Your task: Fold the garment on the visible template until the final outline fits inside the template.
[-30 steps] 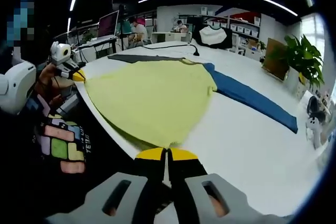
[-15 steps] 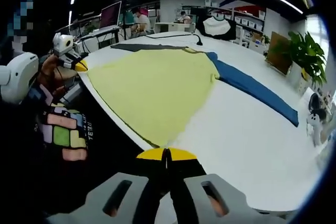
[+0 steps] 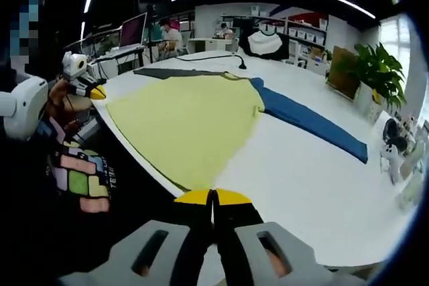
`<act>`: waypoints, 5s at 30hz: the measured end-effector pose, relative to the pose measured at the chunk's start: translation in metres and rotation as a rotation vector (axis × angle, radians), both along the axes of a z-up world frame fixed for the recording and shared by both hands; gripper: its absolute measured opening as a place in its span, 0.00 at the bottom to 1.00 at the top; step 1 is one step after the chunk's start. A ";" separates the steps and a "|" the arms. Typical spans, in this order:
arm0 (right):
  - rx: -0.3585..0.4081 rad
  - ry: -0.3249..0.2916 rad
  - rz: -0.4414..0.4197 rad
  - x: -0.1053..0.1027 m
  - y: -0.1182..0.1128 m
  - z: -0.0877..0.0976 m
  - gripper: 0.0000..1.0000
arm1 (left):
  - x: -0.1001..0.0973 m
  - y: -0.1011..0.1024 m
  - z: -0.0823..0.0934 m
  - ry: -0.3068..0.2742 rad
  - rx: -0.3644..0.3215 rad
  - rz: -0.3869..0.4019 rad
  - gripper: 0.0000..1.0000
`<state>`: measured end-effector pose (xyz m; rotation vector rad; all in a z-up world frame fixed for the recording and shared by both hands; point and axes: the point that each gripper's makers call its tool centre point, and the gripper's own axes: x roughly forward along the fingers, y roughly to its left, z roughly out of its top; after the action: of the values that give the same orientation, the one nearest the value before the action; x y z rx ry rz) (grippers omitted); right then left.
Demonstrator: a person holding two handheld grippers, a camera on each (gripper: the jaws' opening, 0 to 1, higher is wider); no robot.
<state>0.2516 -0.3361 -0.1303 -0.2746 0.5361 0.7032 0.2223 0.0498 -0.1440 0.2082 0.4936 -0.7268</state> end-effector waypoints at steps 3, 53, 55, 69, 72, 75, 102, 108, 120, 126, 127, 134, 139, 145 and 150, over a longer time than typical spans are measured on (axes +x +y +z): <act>0.050 -0.051 -0.022 0.006 -0.001 0.020 0.00 | 0.003 -0.003 0.010 -0.046 -0.023 -0.002 0.01; 0.122 -0.421 -0.251 0.198 -0.118 0.117 0.61 | 0.060 -0.005 0.092 -0.553 -0.162 0.230 0.81; 0.093 -0.428 -0.260 0.207 -0.121 0.108 0.67 | 0.060 -0.003 0.095 -0.565 -0.167 0.243 0.88; 0.059 -0.426 -0.426 0.265 -0.172 0.061 0.99 | 0.065 -0.005 0.101 -0.599 -0.181 0.249 1.00; 0.104 -0.348 -0.462 0.276 -0.180 0.036 0.98 | 0.068 -0.004 0.099 -0.584 -0.190 0.253 1.00; 0.062 -0.332 -0.472 0.282 -0.186 0.017 0.93 | 0.070 -0.005 0.101 -0.569 -0.214 0.254 1.00; 0.118 -0.148 -0.647 0.309 -0.221 -0.048 0.40 | 0.076 -0.007 0.122 -0.611 -0.205 0.313 0.99; 0.098 -0.151 -0.648 0.309 -0.222 -0.051 0.33 | 0.080 -0.005 0.127 -0.611 -0.223 0.333 0.99; 0.066 -0.182 -0.695 0.306 -0.224 -0.051 0.00 | 0.078 0.000 0.133 -0.617 -0.251 0.364 0.98; 0.056 -0.249 -0.740 0.301 -0.219 -0.041 0.00 | 0.078 0.005 0.125 -0.574 -0.207 0.367 0.98; 0.062 -0.253 -0.754 0.300 -0.219 -0.040 0.00 | 0.079 0.005 0.123 -0.568 -0.203 0.366 0.98; 0.217 -0.300 -0.781 0.298 -0.206 -0.010 0.00 | 0.081 0.005 0.115 -0.522 -0.191 0.359 0.99; 0.300 -0.327 -0.794 0.292 -0.192 0.019 0.00 | 0.081 0.008 0.108 -0.506 -0.185 0.361 1.00; 0.342 -0.396 -0.755 0.288 -0.164 0.063 0.00 | 0.081 0.009 0.105 -0.490 -0.188 0.362 1.00; 0.365 -0.419 -0.692 0.290 -0.131 0.089 0.00 | 0.078 0.008 0.107 -0.497 -0.196 0.354 1.00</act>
<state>0.5416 -0.4674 -0.0416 0.1123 0.0730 0.0508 0.2999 0.0578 -0.0370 0.1069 -0.0193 -0.3522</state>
